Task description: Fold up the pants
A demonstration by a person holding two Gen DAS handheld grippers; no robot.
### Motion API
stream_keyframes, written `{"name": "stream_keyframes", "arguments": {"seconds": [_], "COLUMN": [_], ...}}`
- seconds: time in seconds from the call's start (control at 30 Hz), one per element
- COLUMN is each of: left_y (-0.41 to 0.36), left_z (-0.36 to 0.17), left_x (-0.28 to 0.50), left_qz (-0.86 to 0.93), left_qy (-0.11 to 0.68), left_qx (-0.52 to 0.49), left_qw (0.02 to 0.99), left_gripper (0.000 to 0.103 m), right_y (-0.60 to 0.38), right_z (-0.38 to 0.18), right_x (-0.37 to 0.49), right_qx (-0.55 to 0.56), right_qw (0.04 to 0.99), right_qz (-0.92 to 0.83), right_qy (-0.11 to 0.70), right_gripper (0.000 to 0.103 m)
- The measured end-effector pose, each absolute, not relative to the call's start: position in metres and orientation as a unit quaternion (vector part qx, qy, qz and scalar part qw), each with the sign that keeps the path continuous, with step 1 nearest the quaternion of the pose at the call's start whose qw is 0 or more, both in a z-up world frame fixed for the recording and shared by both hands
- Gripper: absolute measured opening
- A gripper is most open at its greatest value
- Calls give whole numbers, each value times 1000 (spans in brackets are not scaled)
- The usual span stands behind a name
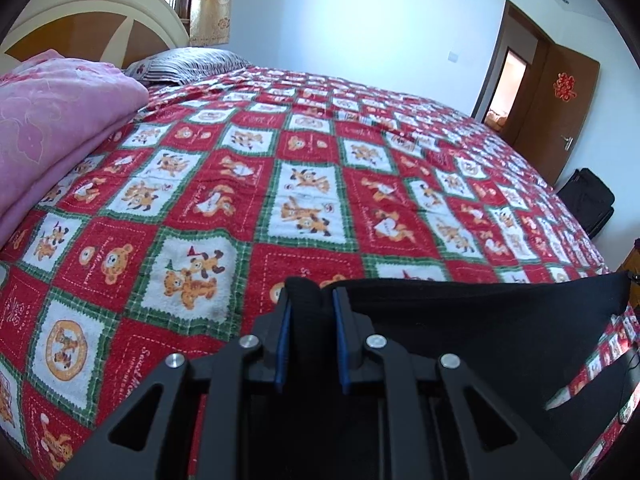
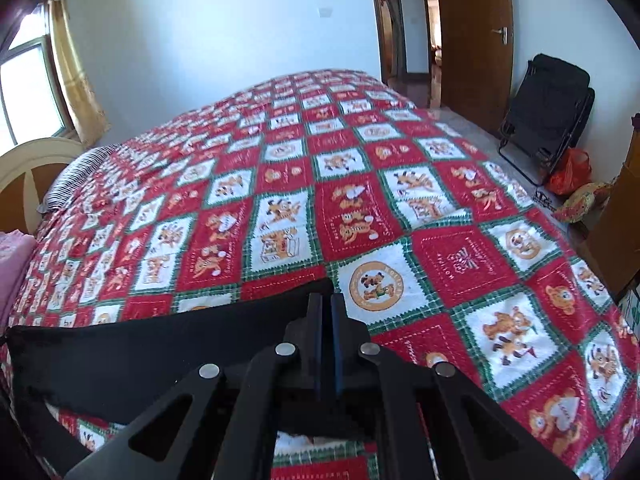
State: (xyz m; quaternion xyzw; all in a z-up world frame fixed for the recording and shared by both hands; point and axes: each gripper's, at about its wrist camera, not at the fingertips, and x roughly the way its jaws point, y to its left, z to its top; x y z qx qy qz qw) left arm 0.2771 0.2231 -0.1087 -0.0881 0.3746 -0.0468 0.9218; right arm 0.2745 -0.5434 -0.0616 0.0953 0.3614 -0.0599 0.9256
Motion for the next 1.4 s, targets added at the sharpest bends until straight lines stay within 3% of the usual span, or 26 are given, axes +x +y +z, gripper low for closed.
{"name": "stream_keyframes", "arguments": {"seconds": [0.7, 1.23, 1.4], "left_y": [250, 256, 247], "left_z": [-96, -123, -136], "left_x": [190, 112, 97], "left_qz": [-92, -113, -103], "left_qy": [318, 291, 295], "left_qx": [-161, -191, -141], "left_qw": [930, 931, 939], "left_gripper": [20, 20, 20], "right_y": [-539, -558, -561], "right_z": [-40, -88, -107], "right_x": [141, 65, 50], "right_qx": [112, 140, 144], "right_qw": [947, 933, 926], "right_qz": [-35, -51, -55], "right_qy": [298, 328, 345], "right_gripper": [3, 3, 3]}}
